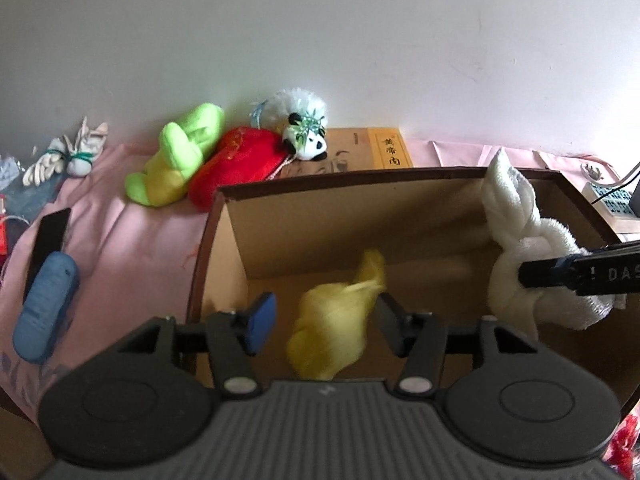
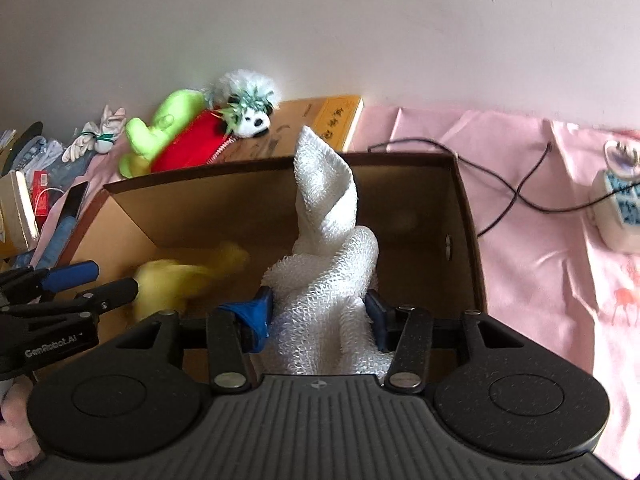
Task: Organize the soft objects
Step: 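Carry both cloths into the brown box and open both tools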
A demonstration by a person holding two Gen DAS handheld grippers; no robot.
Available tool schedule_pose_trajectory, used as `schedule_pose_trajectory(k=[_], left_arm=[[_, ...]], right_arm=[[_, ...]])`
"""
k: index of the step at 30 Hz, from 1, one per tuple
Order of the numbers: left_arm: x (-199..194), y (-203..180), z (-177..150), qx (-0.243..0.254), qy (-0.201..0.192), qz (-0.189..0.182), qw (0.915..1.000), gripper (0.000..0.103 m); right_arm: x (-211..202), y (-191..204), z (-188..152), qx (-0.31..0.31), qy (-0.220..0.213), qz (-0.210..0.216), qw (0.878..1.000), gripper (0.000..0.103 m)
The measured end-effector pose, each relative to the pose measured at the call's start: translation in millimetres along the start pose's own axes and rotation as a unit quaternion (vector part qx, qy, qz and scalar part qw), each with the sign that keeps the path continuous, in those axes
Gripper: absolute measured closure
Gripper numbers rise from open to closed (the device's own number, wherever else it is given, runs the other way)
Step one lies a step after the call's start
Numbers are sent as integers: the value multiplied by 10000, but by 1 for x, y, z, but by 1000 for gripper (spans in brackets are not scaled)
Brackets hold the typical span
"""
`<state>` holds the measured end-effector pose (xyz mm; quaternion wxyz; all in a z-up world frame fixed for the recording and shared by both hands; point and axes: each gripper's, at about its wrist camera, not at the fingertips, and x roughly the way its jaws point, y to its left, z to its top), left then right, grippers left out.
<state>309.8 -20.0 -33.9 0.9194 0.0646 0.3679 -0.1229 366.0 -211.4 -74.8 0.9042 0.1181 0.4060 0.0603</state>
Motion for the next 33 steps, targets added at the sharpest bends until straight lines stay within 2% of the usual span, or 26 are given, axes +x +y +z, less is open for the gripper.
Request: schedule_pose_trajectory(k=[4,5,7,13,17,20,25,33], left_arm=[[-1,-5,-2,157,-167,144,9996,43],[-1,-6,-2,182,-200,187,9995,43],[-1,-8,-2,285,-294,255,9988,43],[3,-14,-1,409,-186,57,9990,43],[1,-27,-4,570,-249,2,9981,43],[-1,-32,-5,651,-307,86,9974,43],[-15,-29,-6,534,-337,198,9978,43],[-65,-32,-5,414,-472,438,9971,41]], right_arm=[[2,-4,2,-7,11,-196,9998,69],[3,-8,3,58,352,-195,9992,69],[-1,-14,3,149,335,-260,9990,70],[-11,-18,-2,231,376,-433,9981,70],[-21,-15,-5,176,196,-576,9980,70],[-36,-19,-1,383,-2,-368,9986,69],[-62,-15,-2,297,-229,-205,9991,69],[-95,-3,-22,378,-399,-94,9984,69]])
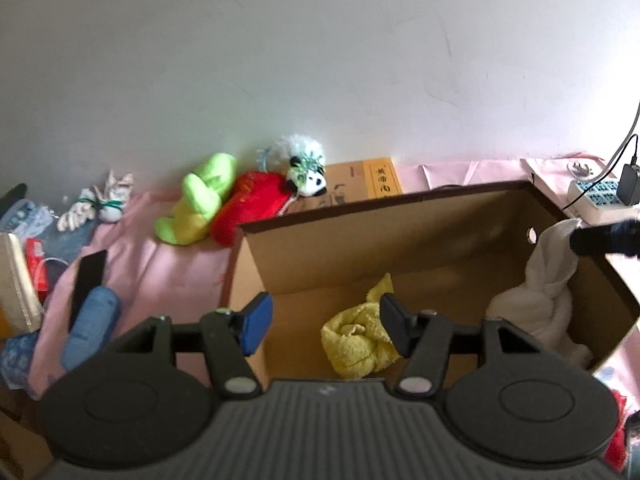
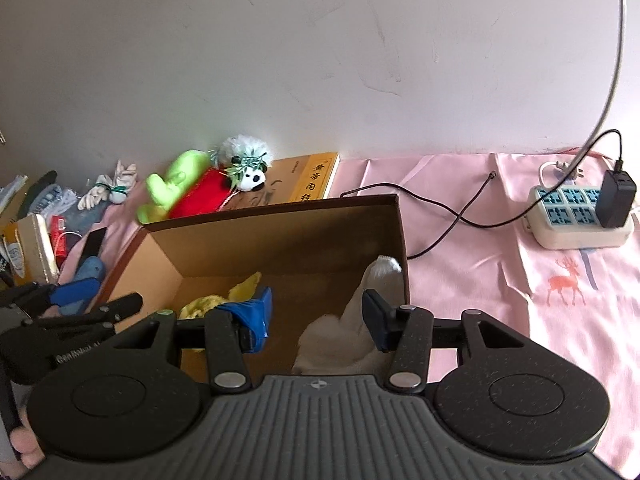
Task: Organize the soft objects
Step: 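Carry both cloths into the brown box and open both tools, then move both empty tools back over the pile of soft items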
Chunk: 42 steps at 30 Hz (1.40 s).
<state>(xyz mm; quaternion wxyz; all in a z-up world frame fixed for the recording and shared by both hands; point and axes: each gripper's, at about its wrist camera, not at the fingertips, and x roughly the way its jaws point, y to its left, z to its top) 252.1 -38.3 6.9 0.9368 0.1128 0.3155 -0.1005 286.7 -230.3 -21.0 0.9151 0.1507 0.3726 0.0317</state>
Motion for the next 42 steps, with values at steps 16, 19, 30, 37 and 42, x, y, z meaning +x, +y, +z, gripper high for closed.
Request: schedule_pose_trajectory(k=[16,19,30,37,42], left_arm=[[-118,-11,-16,196,-476,501,9974,35],[-135,-13,-24,202,-524,532,9970,35],[-170,-23,-65,99,-320,531,9980,34],[-176,-29,-90,32,-115,487,9987,34],[-175,-35,-106,64,16,519,9986,34]], right_arm=[[-76,26,-46,47,-338,548,9979,68],[-87,29,-56,84,-376,622,9973,68],[-116,38,-98,241,-344,837,9956,68],[-125,39,-118,285,-281,879,9953,68],[-127,35,-129,358,-179,895,9952,68]])
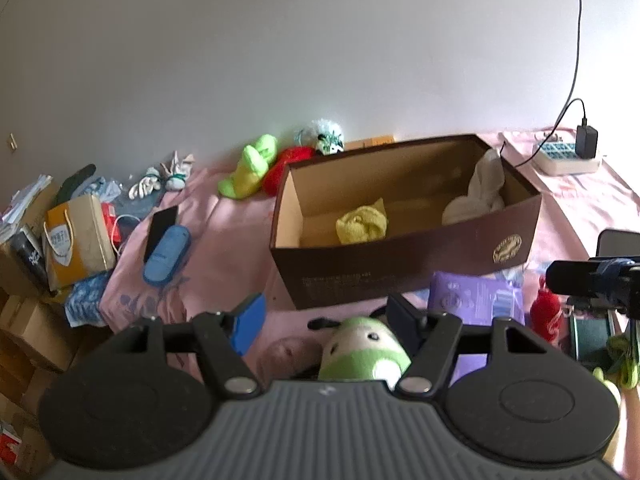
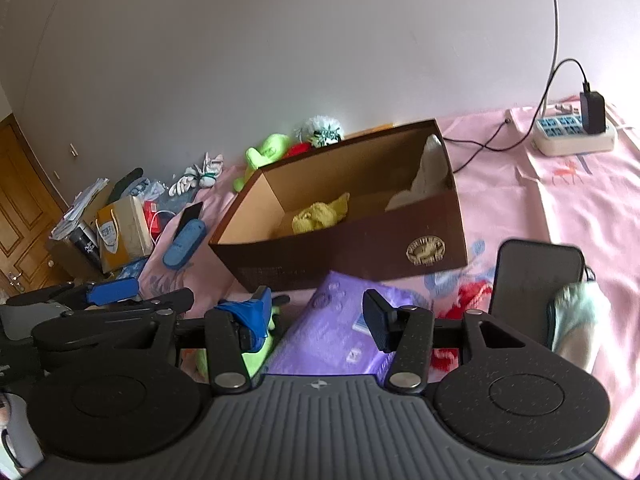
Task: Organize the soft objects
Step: 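Move both empty tools back over the pile of soft items, then grasp the grey-blue sock with the left tool while the right tool grasps the lime mesh puff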
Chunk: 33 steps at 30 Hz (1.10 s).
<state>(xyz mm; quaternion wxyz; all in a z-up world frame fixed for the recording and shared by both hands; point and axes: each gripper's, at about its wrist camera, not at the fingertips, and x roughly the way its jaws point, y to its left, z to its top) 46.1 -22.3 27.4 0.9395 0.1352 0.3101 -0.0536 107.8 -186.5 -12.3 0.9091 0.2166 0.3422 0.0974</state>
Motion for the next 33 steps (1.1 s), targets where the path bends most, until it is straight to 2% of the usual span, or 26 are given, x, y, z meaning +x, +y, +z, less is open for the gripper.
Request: schedule_pose_trajectory(k=[9,16,24,33], left_arm=[[1,-6,-18,-22,198,21,9998,34],[-6,-7,-36,99,231,-208,9995,34],[-14,-8,-68,389,238,-944,9945,33],[-18,-16,-103,681,229,-1646,9837,33]], right_arm=[[-6,-8,-15,7,108,34,9999,68],[-13,-22,-27,171,254,119,9995,68],[-22,-33,-49,-21,493,33,9988,68],[-37,-55,-68,284,692,-212,9970,68]])
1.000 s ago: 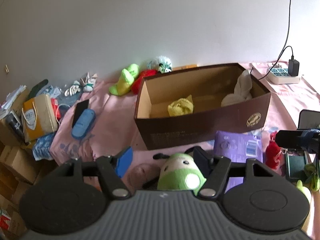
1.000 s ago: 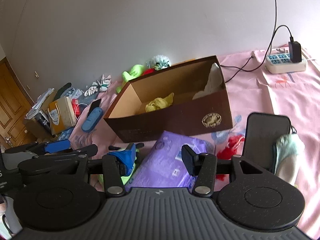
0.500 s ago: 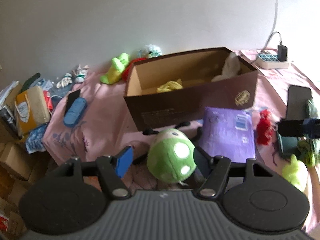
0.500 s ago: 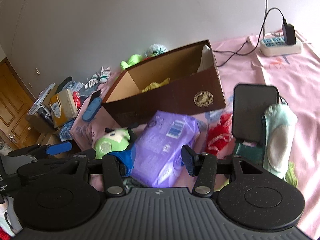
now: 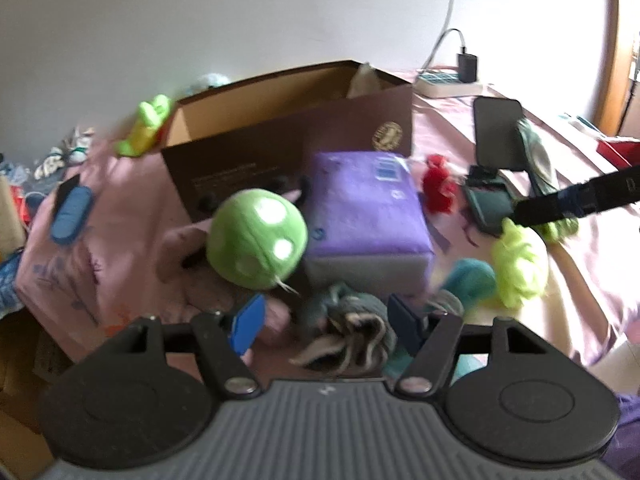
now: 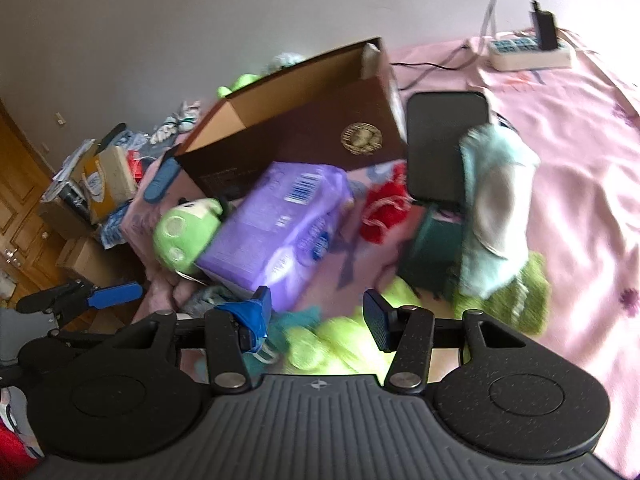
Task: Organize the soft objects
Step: 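Grasp the grey-blue sock with the left tool while the right tool grasps the lime mesh puff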
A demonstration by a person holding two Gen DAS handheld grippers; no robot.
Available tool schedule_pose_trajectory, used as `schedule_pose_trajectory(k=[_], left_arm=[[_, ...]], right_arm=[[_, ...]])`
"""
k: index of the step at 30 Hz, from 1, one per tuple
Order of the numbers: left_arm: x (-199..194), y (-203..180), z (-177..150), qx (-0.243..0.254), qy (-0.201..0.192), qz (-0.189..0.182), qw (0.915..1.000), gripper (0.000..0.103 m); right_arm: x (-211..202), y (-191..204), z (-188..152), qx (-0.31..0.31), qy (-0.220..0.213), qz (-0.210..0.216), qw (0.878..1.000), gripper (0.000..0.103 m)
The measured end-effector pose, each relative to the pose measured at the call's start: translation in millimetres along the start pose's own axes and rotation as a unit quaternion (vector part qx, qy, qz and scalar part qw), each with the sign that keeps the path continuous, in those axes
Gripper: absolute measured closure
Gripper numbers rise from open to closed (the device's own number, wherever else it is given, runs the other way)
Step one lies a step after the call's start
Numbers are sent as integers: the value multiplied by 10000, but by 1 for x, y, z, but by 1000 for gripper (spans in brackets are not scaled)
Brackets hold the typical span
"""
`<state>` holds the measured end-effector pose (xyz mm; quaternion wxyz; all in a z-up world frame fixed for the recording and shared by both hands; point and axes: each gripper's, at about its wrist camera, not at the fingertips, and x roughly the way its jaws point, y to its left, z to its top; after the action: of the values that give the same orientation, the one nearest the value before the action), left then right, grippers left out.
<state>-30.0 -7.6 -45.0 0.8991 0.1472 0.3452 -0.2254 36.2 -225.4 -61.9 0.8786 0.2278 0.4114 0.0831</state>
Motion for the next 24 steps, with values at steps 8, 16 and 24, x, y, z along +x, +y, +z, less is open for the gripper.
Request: schedule_pose_trajectory(k=[8,16,24], left_arm=[[20,-3,-8,-24,246,-208,9995,33],[37,-1,-16,-80,488,-203,9986,33],[41,4,-19,-184,459,-378,9981,37]], right_arm=[[9,-37,-15,1016,275,-14,9944,68],[22,-39,-19,1252,485,114,9909,65],[31,-36,-18,1294,444,136,9905,62]])
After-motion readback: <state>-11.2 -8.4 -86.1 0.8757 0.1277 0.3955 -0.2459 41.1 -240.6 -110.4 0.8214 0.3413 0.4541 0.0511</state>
